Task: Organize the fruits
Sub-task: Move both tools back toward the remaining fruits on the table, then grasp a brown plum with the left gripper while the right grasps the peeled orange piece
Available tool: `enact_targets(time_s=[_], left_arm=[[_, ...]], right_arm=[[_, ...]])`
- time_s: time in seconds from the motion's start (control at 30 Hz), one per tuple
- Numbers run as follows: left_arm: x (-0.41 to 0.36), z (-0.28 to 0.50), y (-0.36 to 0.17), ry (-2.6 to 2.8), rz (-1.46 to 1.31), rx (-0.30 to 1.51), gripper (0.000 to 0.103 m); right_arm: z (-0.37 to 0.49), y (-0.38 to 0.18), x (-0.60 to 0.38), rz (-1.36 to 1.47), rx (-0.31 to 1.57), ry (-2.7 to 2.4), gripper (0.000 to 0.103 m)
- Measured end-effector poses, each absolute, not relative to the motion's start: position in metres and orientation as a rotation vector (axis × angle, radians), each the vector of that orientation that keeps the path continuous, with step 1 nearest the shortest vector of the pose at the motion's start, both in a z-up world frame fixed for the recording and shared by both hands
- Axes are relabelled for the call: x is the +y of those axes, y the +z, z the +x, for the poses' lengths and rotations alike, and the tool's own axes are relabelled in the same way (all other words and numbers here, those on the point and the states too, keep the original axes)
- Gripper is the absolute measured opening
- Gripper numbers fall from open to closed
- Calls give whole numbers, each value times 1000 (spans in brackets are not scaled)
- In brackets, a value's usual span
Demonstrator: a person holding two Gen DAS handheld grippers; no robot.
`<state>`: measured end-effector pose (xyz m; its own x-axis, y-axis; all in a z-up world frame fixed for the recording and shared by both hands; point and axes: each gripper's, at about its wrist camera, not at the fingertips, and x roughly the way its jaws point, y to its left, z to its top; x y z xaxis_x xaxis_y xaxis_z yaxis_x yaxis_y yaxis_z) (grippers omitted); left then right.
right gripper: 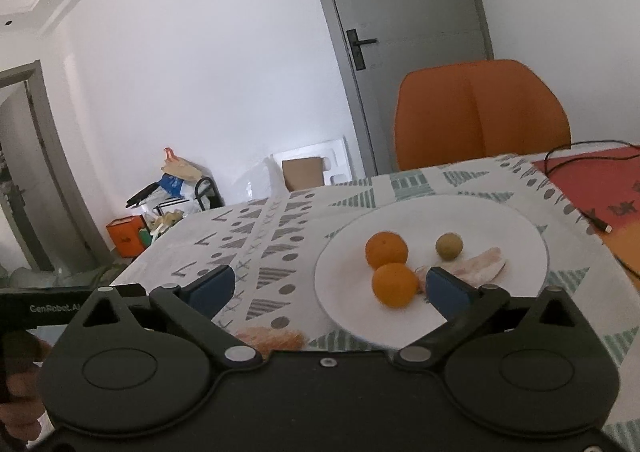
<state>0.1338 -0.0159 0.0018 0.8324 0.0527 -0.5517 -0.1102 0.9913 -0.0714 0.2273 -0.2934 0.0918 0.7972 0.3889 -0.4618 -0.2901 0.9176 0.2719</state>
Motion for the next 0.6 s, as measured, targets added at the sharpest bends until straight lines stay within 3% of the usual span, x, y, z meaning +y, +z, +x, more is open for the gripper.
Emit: enact_targets(time_s=[0.4,0.6], left_arm=[[7,122,-17,111,-143,605,89],[8,123,-31,90,-170,636,81]], right_arm=[[227,77,-263,194,593,472,101],[229,73,-253,167,615,477,99]])
